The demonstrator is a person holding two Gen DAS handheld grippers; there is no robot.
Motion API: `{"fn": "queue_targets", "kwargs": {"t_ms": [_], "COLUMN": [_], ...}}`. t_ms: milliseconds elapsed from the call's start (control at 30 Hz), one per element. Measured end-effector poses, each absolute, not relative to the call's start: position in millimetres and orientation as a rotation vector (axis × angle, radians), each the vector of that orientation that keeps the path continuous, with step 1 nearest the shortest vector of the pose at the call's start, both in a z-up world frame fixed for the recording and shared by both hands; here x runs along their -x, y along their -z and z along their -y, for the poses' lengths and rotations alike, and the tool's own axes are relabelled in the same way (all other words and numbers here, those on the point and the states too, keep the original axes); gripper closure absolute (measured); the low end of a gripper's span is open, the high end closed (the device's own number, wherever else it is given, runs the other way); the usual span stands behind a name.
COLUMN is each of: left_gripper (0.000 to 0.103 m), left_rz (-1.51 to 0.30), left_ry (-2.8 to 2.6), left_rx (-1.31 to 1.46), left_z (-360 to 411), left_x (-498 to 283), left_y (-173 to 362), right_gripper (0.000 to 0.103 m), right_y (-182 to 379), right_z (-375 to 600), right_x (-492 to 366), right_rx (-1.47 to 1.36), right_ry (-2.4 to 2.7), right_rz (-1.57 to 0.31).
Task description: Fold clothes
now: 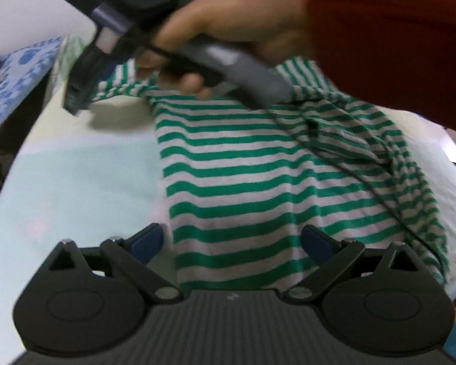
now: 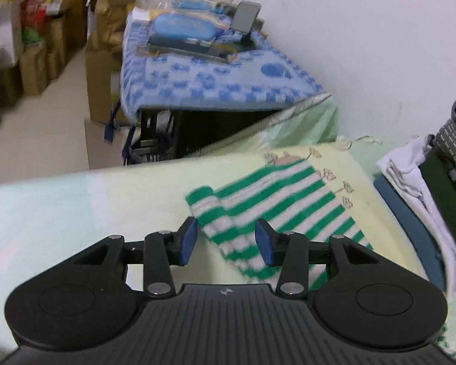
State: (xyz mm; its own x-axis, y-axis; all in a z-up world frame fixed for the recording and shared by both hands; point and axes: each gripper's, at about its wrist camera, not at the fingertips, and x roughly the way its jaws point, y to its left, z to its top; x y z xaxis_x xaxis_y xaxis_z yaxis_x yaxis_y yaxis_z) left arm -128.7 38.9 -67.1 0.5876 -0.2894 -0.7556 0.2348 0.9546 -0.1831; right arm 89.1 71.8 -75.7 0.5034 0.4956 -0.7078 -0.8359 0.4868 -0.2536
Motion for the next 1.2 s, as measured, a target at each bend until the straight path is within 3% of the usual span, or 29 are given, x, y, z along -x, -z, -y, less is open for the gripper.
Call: {"fn": "queue_targets", "kwargs": {"t_ms": [100, 167, 267, 533, 633, 767, 900, 1200], "left_gripper": [0.006, 0.009, 0.017, 0.02, 0.028, 0.054, 0.07, 0.079], "left_rz": [-0.883, -0.88, -0.878, -0.876, -0.88, -0.882, -0.895, -0.875], "left_ry": [0.327, 0.337, 0.35, 0.358, 0.355, 0.338, 0.311, 0.332], "left_rx": [0.07, 0.084, 0.094, 0.093, 0.091, 0.07, 0.087, 0.166], "left_z": [-41.1, -43.1, -47.1, -47.5, -45.2, -43.4, -39.7, -5.7], "left_x": [130.7, 131.0, 129.5, 127.7, 123.6, 120.5, 114.9, 102.2], "left_y": [67.9, 67.4, 67.0, 68.1, 67.5, 63.6, 61.5, 38.6], "right_gripper": [0.063, 0.094, 0.094, 0.097, 0.097, 0.097, 0.097, 0.097], "right_y": [75.5, 73.9, 66.0, 21.9, 11.0, 6.5, 6.9, -4.1], "right_z": [-74.0, -74.2, -63.1, 19.2, 53.1, 102.8, 148.5, 238.2], "right_x": [-95.7, -99.1, -98.9, -107.4, -115.9, -127.8, -138.0, -135.1], "right_rx": [0.582, 0.524, 0.421, 0.108, -0.026, -0.242, -0.419, -0.595], "right_ry": [-0.864, -0.856, -0.832, -0.775, -0.725, -0.666, -0.622, -0.554], "right_rz": [-0.643, -0.696, -0.757, -0.85, -0.849, -0.84, -0.834, -0.743]}}
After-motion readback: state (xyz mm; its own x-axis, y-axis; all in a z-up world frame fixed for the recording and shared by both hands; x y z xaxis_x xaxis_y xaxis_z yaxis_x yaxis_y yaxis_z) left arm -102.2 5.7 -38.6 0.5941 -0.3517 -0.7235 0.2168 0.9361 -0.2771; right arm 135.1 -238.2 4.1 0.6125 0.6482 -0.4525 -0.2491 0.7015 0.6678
